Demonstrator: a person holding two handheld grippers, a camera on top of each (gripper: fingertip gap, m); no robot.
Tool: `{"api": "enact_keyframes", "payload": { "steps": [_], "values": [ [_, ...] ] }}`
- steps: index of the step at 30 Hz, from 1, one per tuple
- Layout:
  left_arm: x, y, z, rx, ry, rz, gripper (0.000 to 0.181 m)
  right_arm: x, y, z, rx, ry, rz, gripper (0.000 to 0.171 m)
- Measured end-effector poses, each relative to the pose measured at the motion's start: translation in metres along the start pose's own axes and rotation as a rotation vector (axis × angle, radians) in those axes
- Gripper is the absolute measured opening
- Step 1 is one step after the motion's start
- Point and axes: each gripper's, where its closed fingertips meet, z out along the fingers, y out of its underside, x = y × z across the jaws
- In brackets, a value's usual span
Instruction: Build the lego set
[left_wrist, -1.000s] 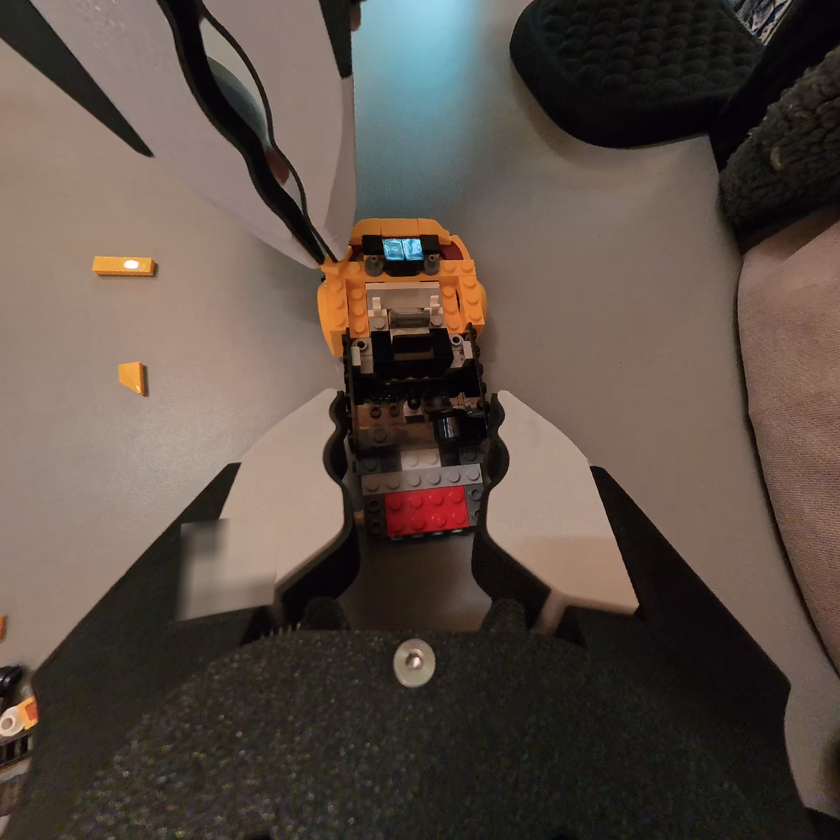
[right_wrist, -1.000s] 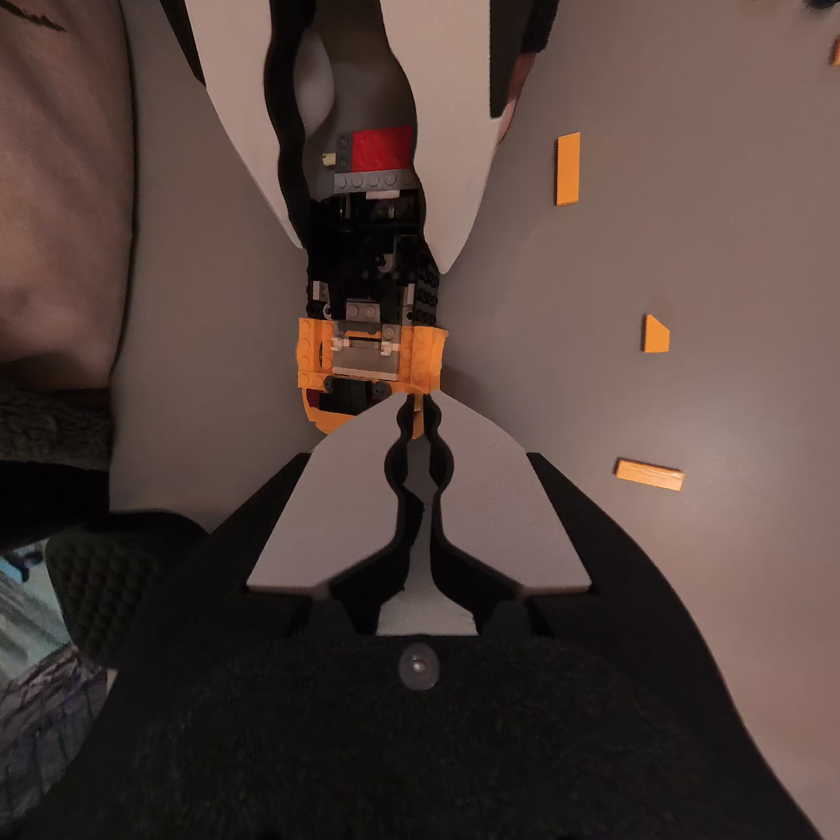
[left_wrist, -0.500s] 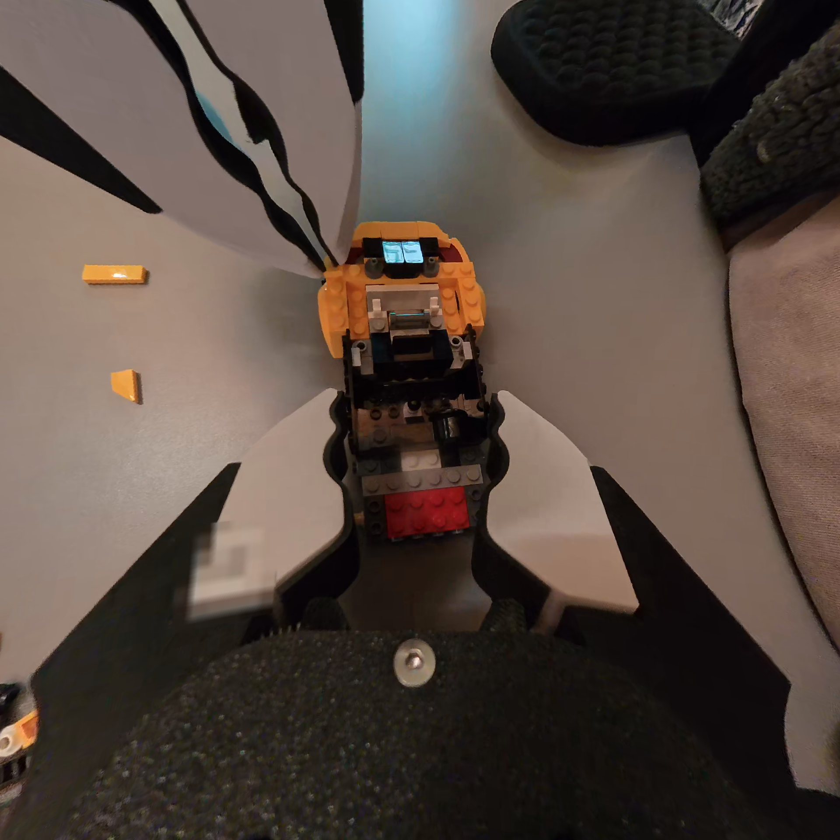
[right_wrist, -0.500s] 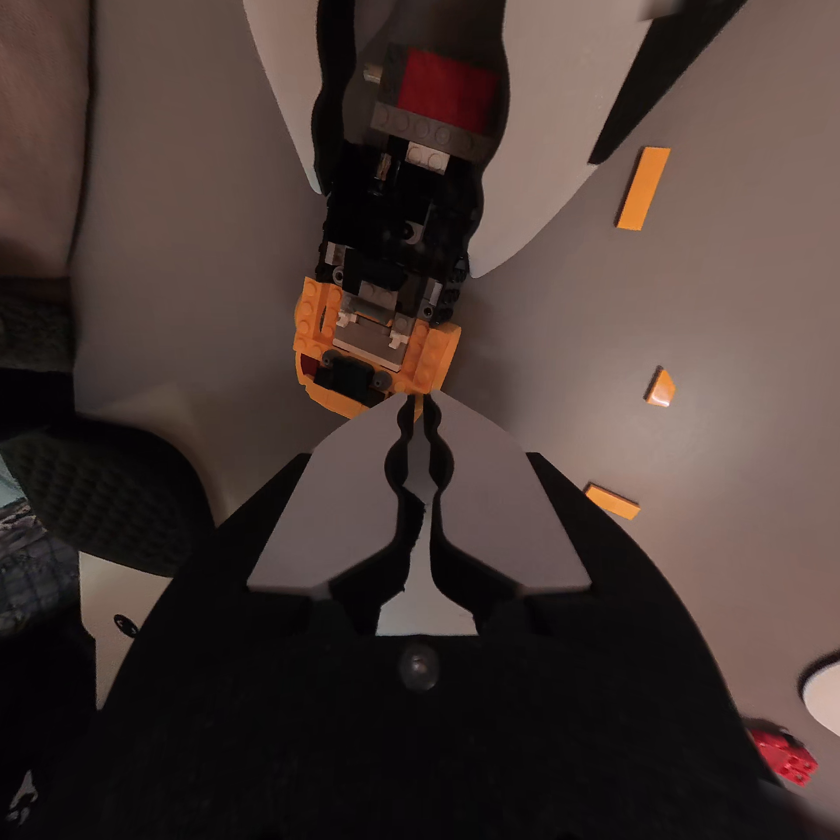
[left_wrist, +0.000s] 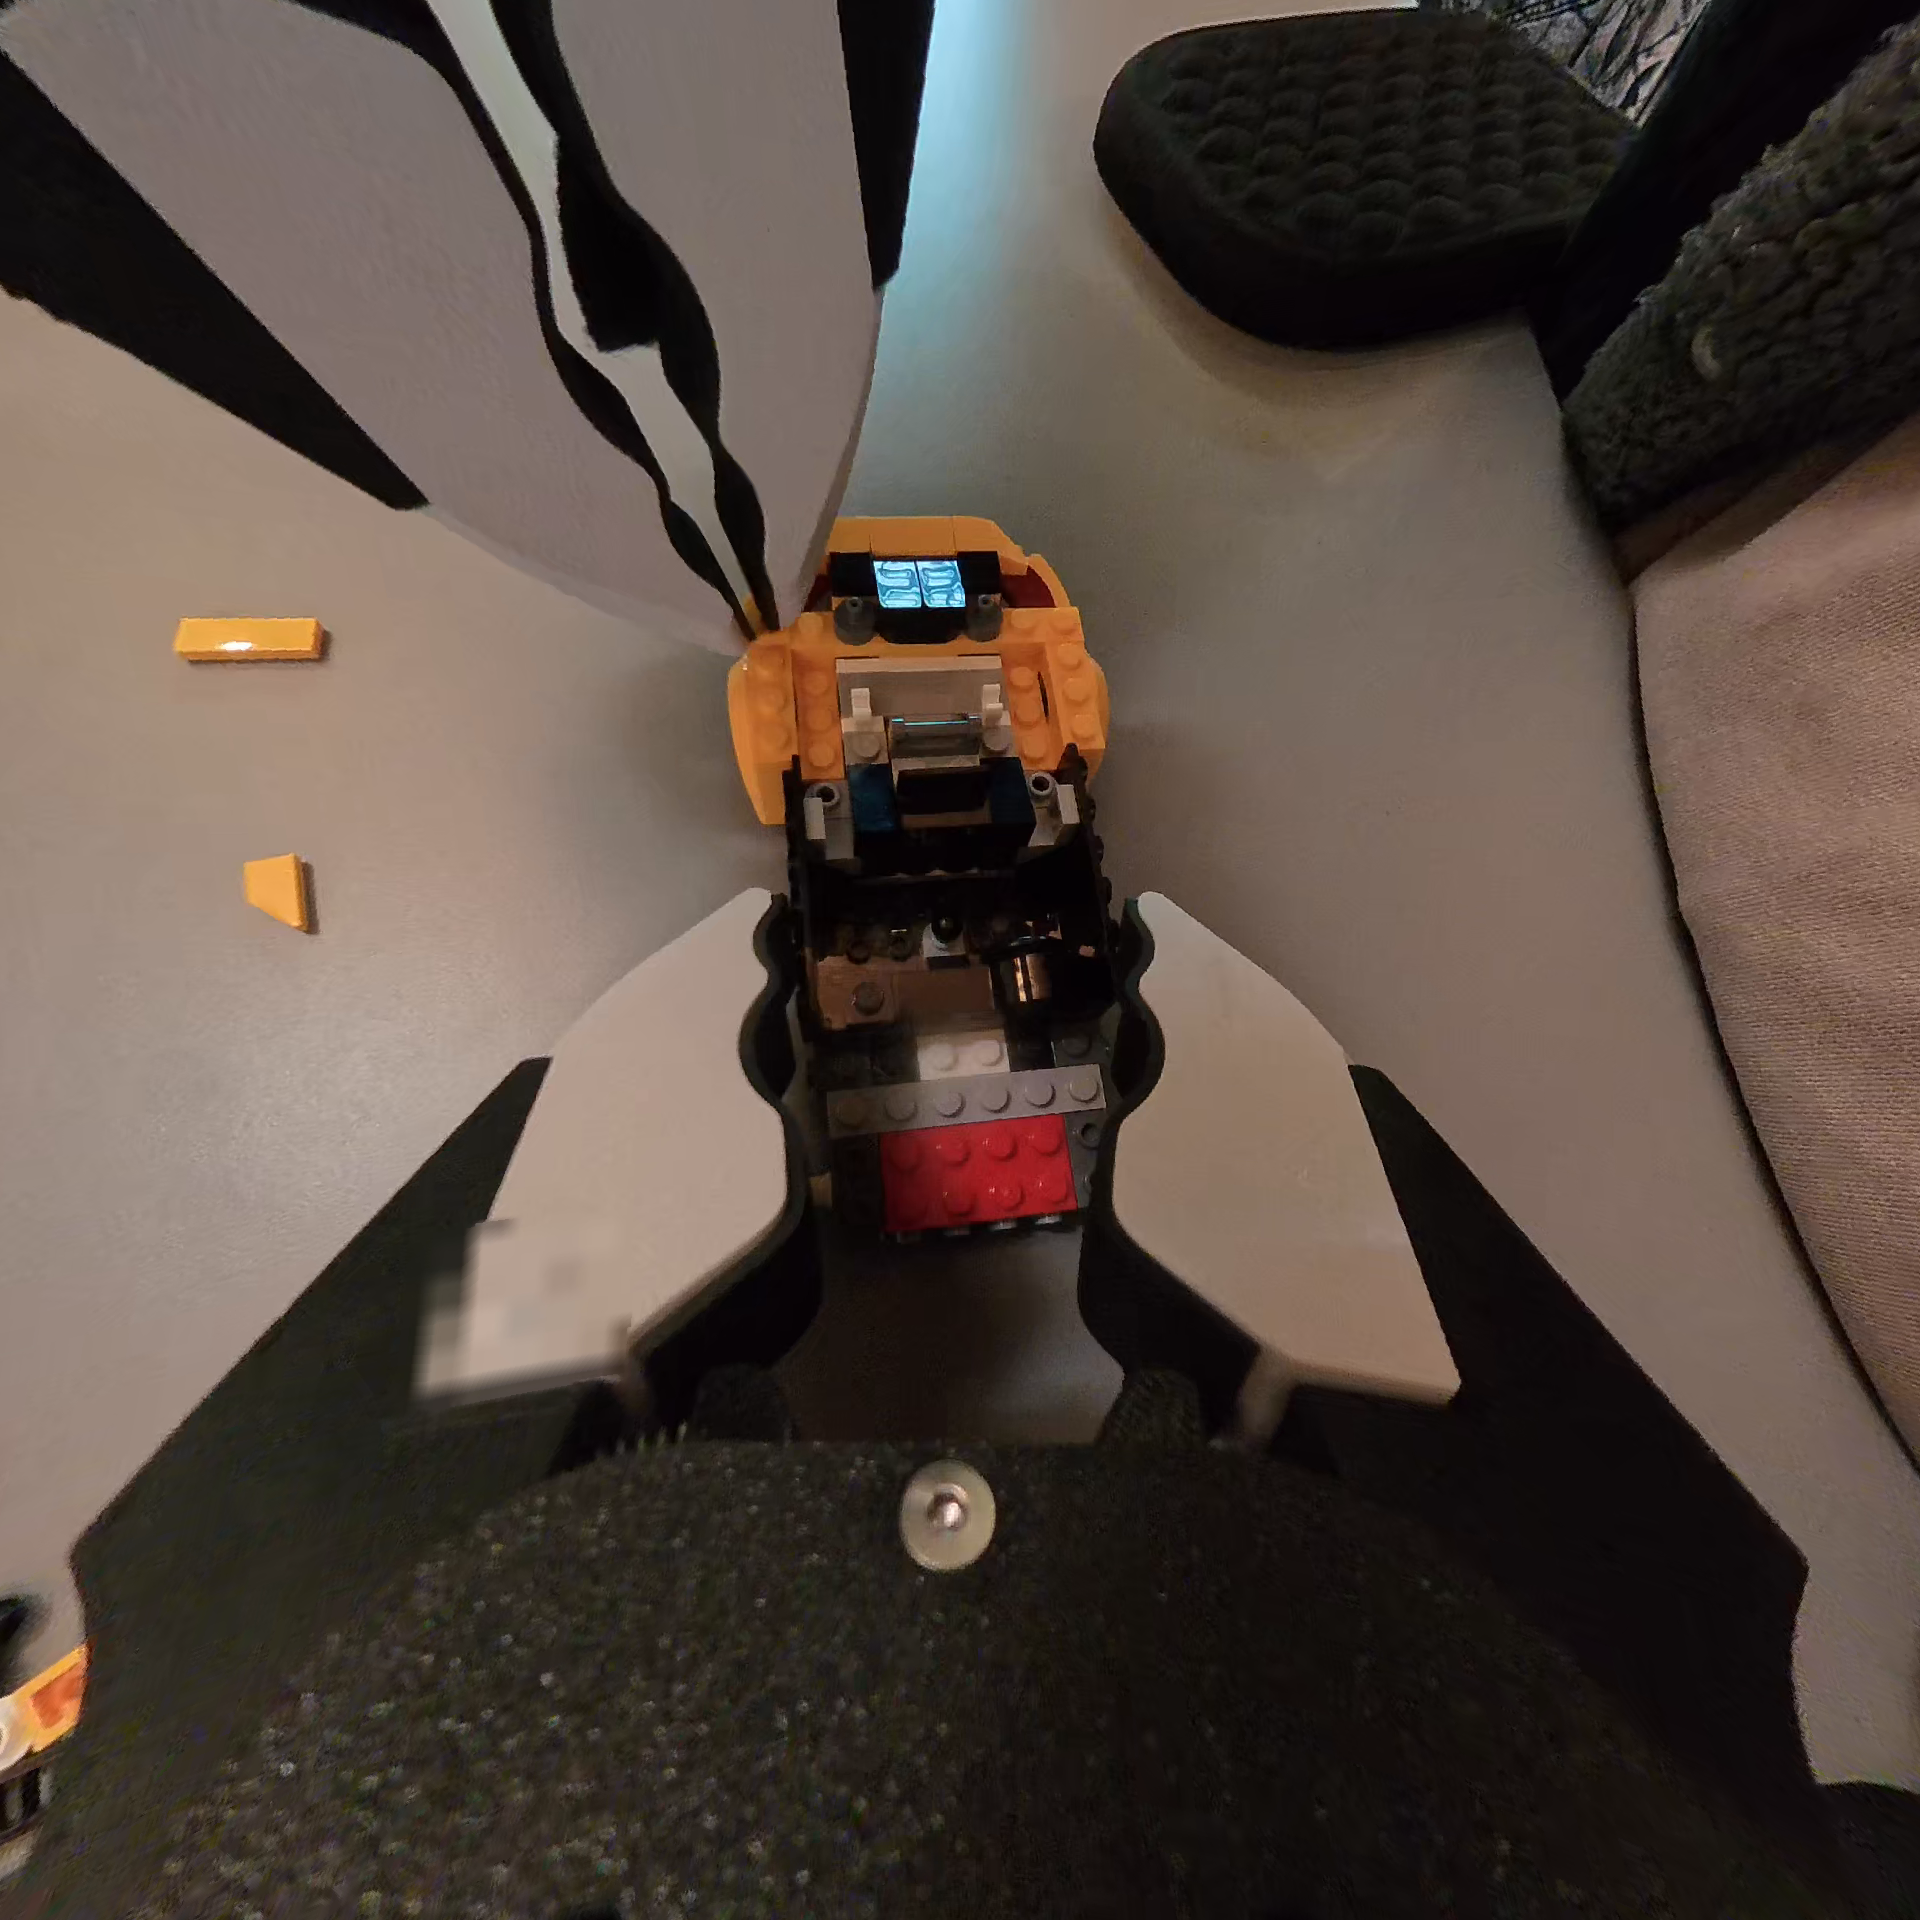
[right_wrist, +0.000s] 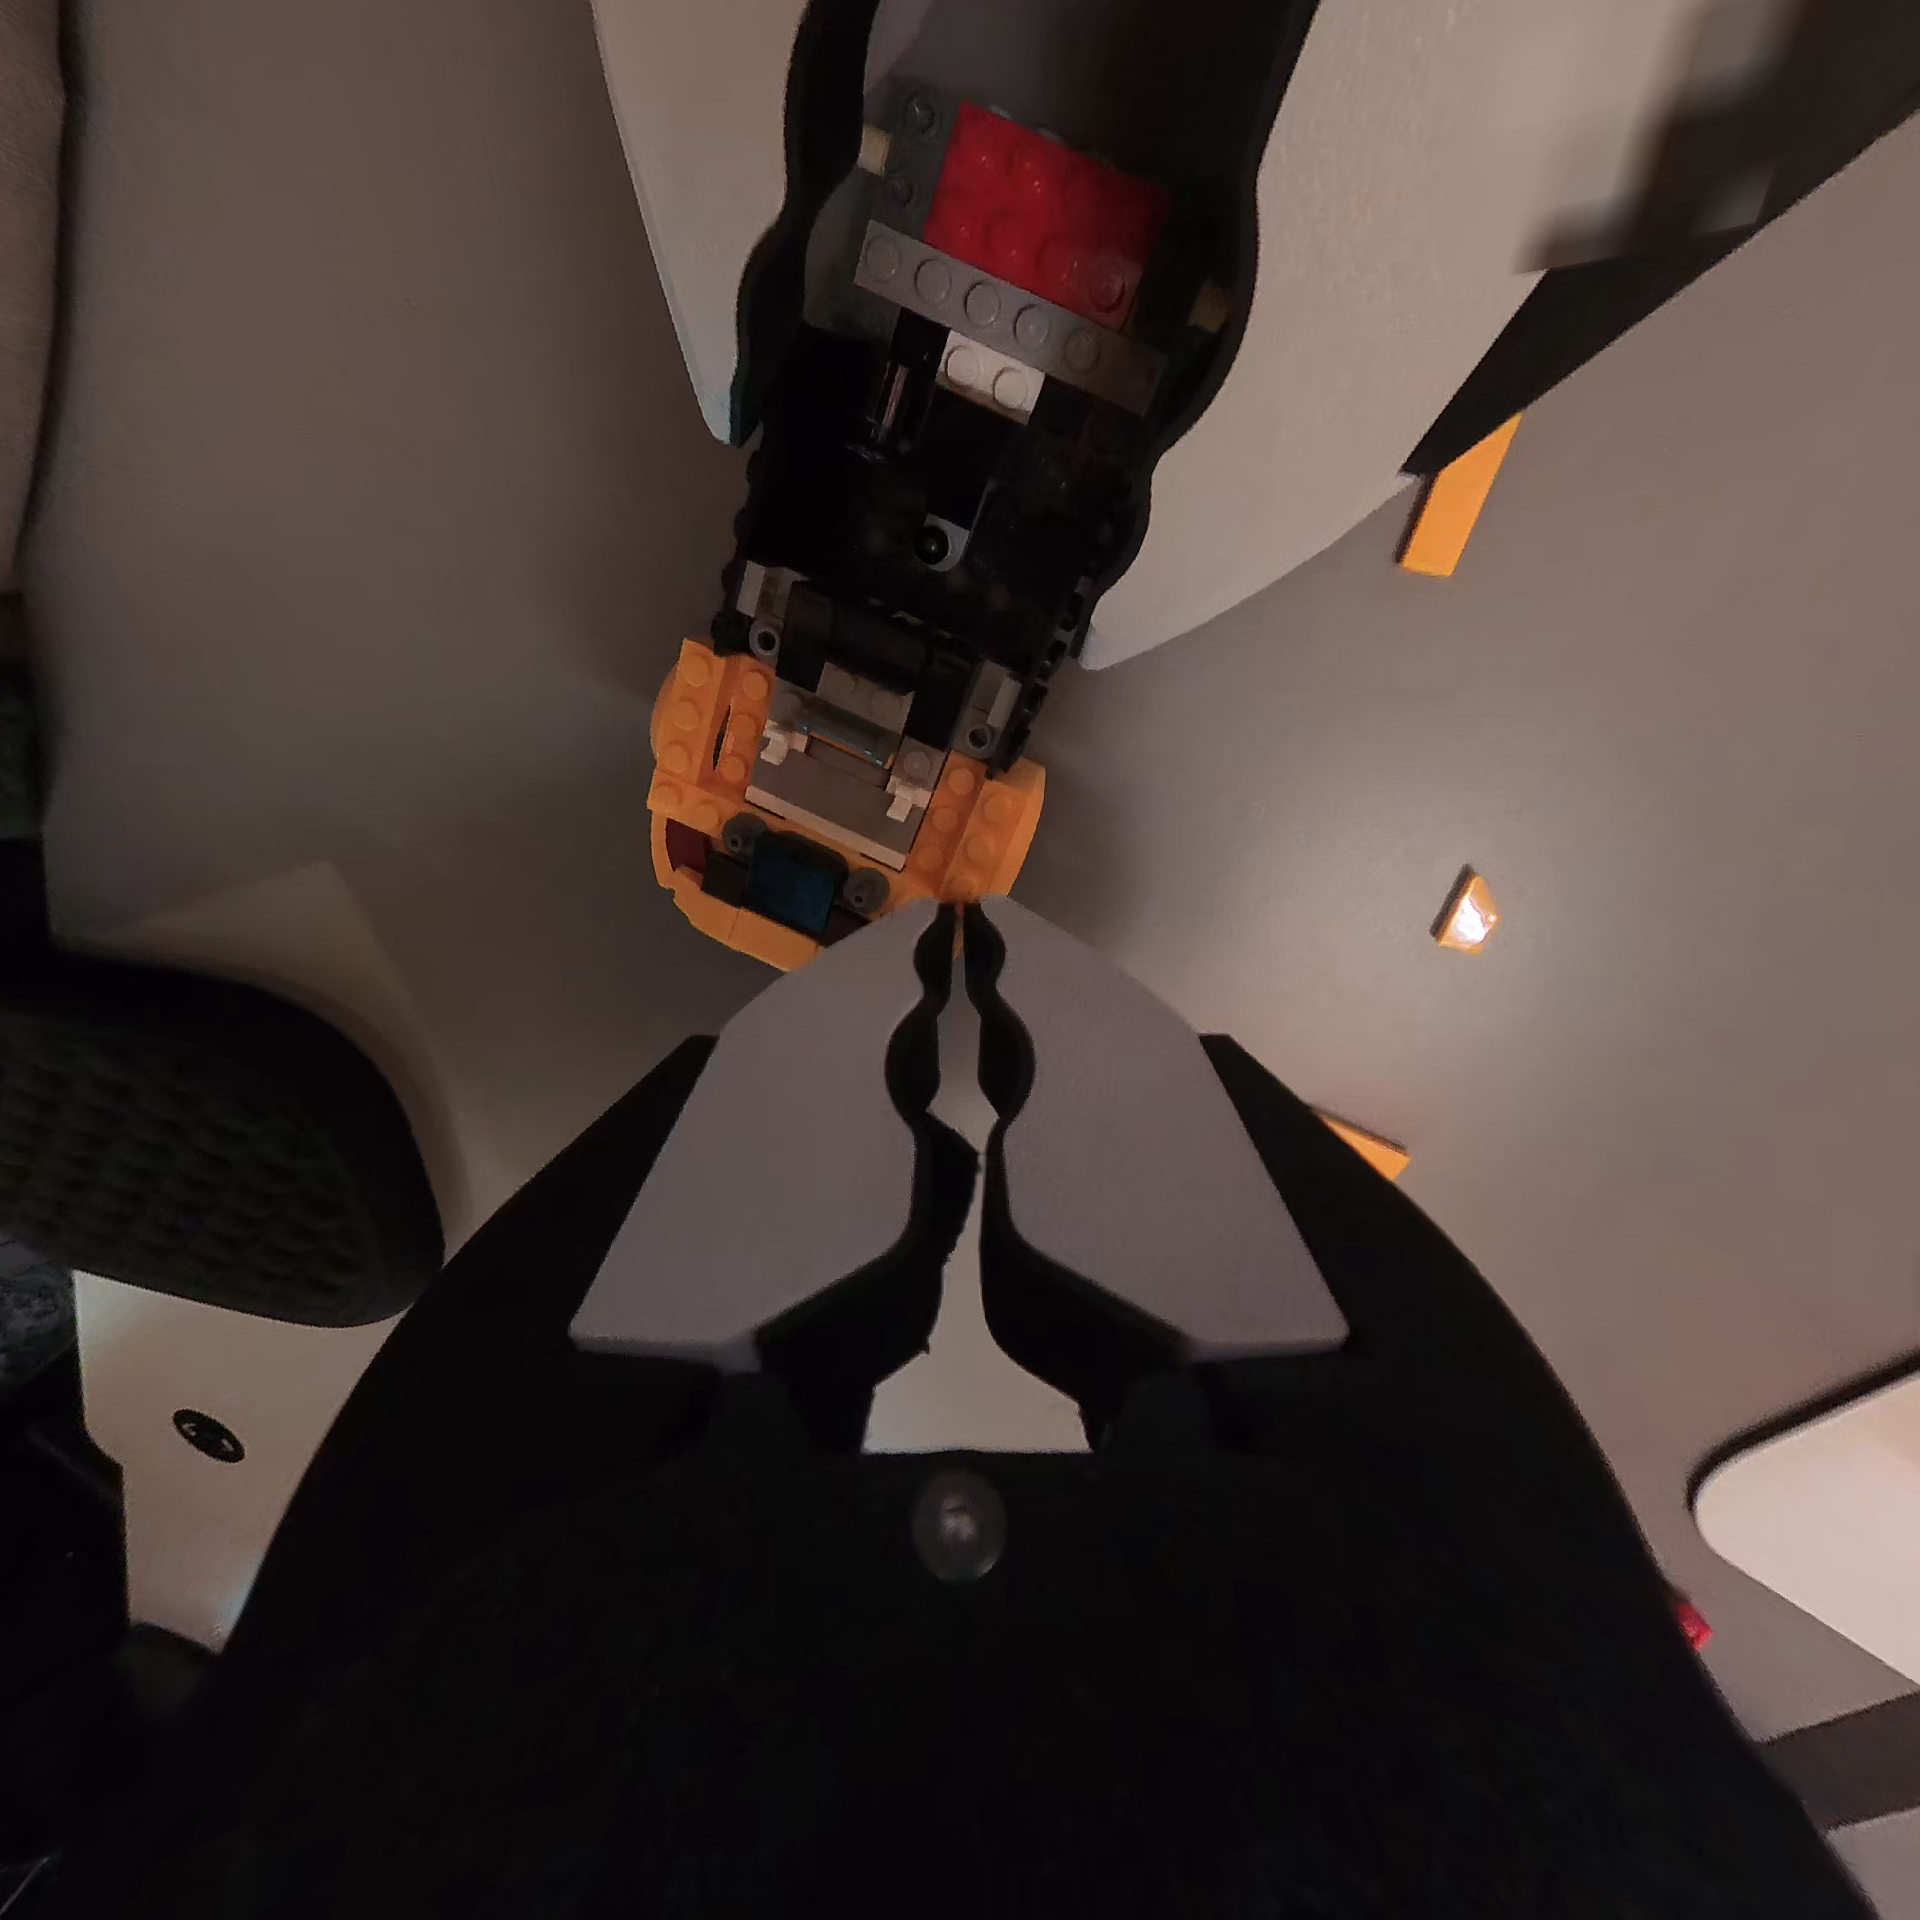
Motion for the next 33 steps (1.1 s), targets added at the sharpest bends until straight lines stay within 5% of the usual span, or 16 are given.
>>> {"api": "enact_keyframes", "payload": {
  "steps": [11,21,33],
  "values": [
    [0.0,0.0,0.0,-0.001,-0.006,0.01,0.059,0.003,-0.004,-0.008,0.079,0.043,0.004,0.002],
    [0.0,0.0,0.0,0.003,-0.006,0.013,0.058,0.016,0.003,-0.038,0.382,0.185,0.192,0.007],
    [0.002,0.001,-0.001,-0.008,-0.017,0.041,0.06,0.012,0.027,-0.023,0.627,0.295,0.407,0.01]
  ]
}}
